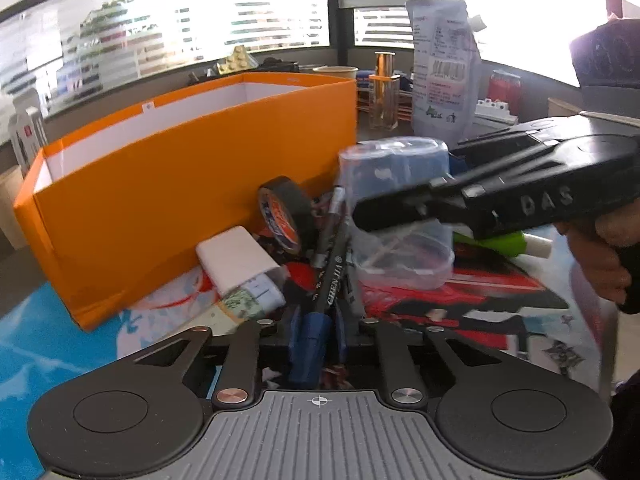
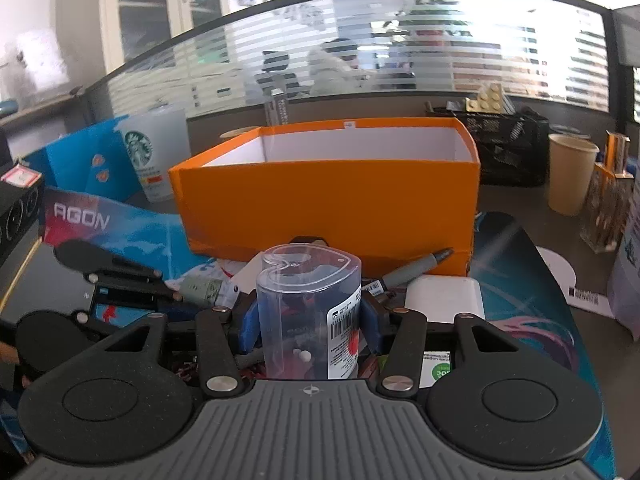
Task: Organize rigid objects
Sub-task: 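Grasp the blue-capped marker with the left gripper while the right gripper grasps the clear cup, then lift the marker with the left gripper while the right gripper carries the cup over the box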
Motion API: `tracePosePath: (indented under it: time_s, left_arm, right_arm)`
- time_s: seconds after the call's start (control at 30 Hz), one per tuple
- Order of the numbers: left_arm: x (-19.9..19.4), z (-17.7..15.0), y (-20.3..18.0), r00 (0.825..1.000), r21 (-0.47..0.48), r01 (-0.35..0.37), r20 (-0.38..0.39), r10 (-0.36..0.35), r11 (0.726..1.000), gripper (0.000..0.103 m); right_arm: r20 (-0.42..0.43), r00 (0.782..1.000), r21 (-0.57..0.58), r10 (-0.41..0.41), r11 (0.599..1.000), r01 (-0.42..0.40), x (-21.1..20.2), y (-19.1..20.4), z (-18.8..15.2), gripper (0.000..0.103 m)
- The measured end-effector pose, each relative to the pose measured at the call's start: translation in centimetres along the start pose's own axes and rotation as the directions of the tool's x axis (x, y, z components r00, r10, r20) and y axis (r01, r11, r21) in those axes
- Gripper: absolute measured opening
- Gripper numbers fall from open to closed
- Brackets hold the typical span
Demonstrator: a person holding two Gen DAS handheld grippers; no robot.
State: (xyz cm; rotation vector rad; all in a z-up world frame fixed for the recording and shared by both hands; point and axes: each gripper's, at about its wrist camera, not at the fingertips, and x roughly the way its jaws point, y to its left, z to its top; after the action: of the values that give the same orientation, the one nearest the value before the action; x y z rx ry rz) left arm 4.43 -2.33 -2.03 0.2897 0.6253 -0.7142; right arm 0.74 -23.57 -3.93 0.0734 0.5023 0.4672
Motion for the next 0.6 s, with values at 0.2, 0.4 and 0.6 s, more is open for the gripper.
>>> tracePosePath:
  time_s: [0.2,0.4,0.6]
  left_arm:
    - [-2.4,-0.2,-1.4,0.999,-0.035,0.012,0.041,-0.011,0.999,0.013]
    - [-5.8,0.8,-1.3,0.992,-0.104,0.026,0.125,-0.012,0.994,0.013]
    - [-8.0,2.4,-1.3,0.979,-0.099,-0.025,0.2,0.044,0.995,0.013]
  right_arm:
    - [0.043,0.999,0.023,0.011,1.0,-0.012,-1.7,0.1,0.9,0.046]
    - [0.103,0.995,0.025,-0.001,1.0,-0.001,-4.1,0.6,1.5,0.046]
    - [0.153,0.988,0.022,-0.017,1.0,0.014,-5.7,1.0,2.2,0.046]
